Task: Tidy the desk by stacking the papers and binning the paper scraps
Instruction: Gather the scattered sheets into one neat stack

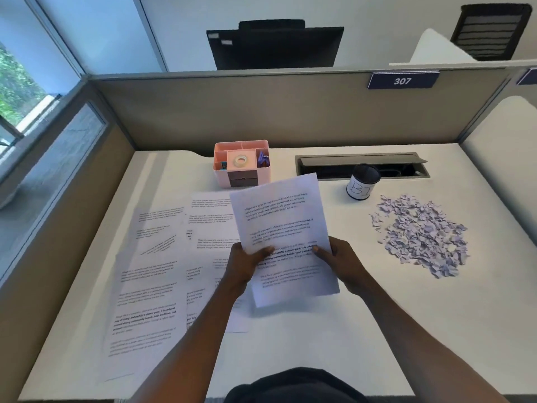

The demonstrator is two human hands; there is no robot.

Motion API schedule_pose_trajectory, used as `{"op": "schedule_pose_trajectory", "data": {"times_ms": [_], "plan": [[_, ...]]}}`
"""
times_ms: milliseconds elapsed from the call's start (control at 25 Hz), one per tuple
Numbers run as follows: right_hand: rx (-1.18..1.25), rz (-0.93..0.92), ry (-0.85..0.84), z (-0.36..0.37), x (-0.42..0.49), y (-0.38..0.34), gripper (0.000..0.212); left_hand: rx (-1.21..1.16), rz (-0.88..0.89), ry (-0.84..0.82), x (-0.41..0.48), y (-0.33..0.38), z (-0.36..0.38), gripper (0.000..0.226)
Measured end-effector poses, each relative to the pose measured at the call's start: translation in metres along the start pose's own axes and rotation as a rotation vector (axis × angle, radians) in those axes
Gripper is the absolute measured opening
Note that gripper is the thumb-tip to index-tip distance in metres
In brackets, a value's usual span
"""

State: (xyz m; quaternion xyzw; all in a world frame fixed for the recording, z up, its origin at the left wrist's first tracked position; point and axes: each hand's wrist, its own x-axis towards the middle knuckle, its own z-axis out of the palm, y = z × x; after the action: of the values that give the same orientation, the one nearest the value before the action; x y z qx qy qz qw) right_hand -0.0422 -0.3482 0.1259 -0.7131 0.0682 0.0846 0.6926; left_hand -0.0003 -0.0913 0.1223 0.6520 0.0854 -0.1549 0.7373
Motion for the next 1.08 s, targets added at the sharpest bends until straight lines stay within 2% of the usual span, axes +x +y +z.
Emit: {"op": "schedule_pose_trajectory", "data": {"times_ms": [120, 200, 280, 320, 400, 480, 640, 800, 960, 1080], "plan": [[0.010, 0.040, 0.056, 0.011, -0.003, 0.020, 0.018, 0.152, 0.040, 0.143, -0.007, -0.022, -0.021, 0.026], [0.046, 0.078, 0.097, 0.013, -0.007, 0.037, 0.018, 0.351, 0.084, 0.372, -0.014, -0.040, -0.040, 0.025], [0.079, 0.119, 0.130, 0.011, -0.011, 0.051, 0.019, 0.590, 0.071, 0.598, -0.029, -0.059, -0.059, 0.037], [0.090, 0.137, 0.148, 0.010, -0.014, 0.056, 0.019, 0.717, 0.004, 0.665, -0.037, -0.069, -0.069, 0.050], [0.107, 0.167, 0.178, 0.009, -0.019, 0.060, 0.020, 0.928, -0.174, 0.695, -0.053, -0.081, -0.085, 0.081], [0.120, 0.182, 0.185, 0.011, -0.022, 0.060, 0.022, 1.024, -0.287, 0.654, -0.065, -0.092, -0.098, 0.104], [0.136, 0.206, 0.164, 0.021, -0.027, 0.062, 0.022, 1.066, -0.422, 0.578, -0.080, -0.103, -0.109, 0.120], [0.150, 0.235, 0.113, 0.032, -0.030, 0.063, 0.023, 1.145, -0.405, 0.540, -0.086, -0.105, -0.108, 0.108], [0.147, 0.265, 0.048, 0.044, -0.033, 0.068, 0.024, 1.213, -0.357, 0.554, -0.090, -0.103, -0.101, 0.072], [0.133, 0.283, 0.019, 0.051, -0.035, 0.072, 0.025, 1.170, -0.268, 0.614, -0.094, -0.100, -0.097, 0.048]]}}
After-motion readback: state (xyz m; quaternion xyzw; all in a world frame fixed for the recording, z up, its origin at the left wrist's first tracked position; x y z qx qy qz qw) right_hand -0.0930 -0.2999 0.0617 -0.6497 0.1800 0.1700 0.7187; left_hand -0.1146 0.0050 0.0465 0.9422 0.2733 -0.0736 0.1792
